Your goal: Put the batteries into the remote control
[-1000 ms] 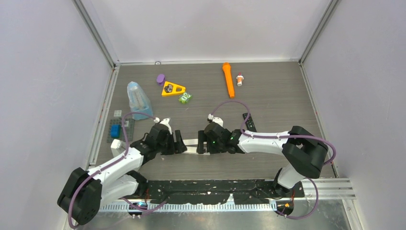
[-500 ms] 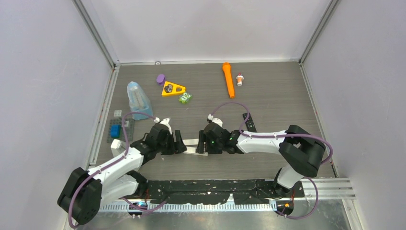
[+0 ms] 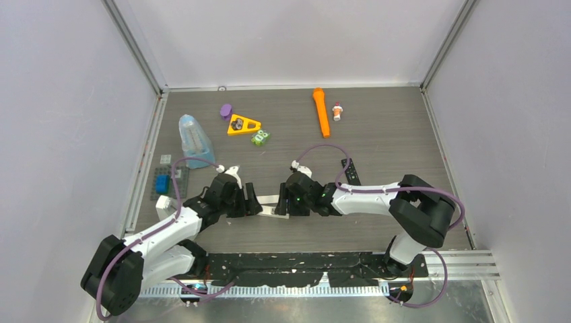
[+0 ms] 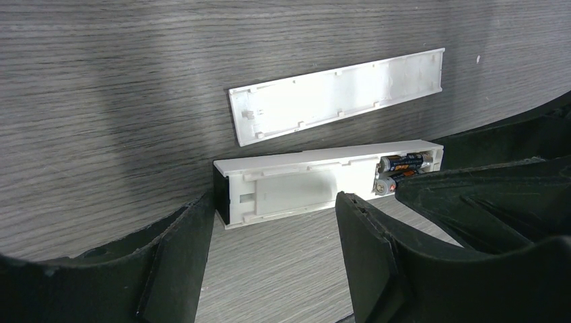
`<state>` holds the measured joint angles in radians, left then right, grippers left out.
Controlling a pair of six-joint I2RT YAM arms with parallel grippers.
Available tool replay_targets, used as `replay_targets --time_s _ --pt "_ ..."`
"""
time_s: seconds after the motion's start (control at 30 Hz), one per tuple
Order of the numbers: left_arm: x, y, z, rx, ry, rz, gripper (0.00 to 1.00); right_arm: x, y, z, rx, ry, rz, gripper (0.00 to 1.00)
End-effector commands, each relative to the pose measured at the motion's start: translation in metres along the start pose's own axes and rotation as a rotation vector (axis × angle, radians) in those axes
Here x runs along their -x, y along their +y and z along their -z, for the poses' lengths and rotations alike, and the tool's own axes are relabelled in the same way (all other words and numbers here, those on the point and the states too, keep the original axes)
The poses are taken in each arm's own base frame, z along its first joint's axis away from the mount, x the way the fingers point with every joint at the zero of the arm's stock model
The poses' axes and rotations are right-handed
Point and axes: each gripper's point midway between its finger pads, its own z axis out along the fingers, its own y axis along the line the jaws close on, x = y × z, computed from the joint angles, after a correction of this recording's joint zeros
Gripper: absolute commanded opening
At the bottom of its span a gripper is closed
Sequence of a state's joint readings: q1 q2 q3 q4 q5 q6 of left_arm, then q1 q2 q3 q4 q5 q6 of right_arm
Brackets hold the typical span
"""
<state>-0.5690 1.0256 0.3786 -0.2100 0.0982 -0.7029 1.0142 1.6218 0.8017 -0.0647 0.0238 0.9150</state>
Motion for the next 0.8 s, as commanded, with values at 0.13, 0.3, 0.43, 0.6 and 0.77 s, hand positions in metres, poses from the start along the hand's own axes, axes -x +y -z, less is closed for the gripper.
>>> replay_targets --time_s 0.13,0.3,0.43,0.6,0.77 --pt "-0.031 0.020 -0.002 0.061 0.103 0.017 0.68 -0.015 -0.024 -0.012 -0.090 0.043 0.024 0.56" --pt "-0.032 0.021 -0.002 0.065 0.107 0.015 0.68 -0.012 -0.014 -0.010 -0.045 0.035 0.003 0.72" --pt "-0.032 0.022 -0.002 0.067 0.107 0.015 0.68 -0.006 -0.003 -0.004 -0.009 0.016 -0.014 0.79" --pt "-0.032 0.021 -0.002 0.064 0.106 0.015 0.68 -0.004 -0.002 -0.004 -0.016 0.018 -0.008 0.80" --pt "-0.032 0.021 -0.002 0.065 0.105 0.020 0.68 -0.007 -0.011 -0.016 -0.084 0.038 0.011 0.81"
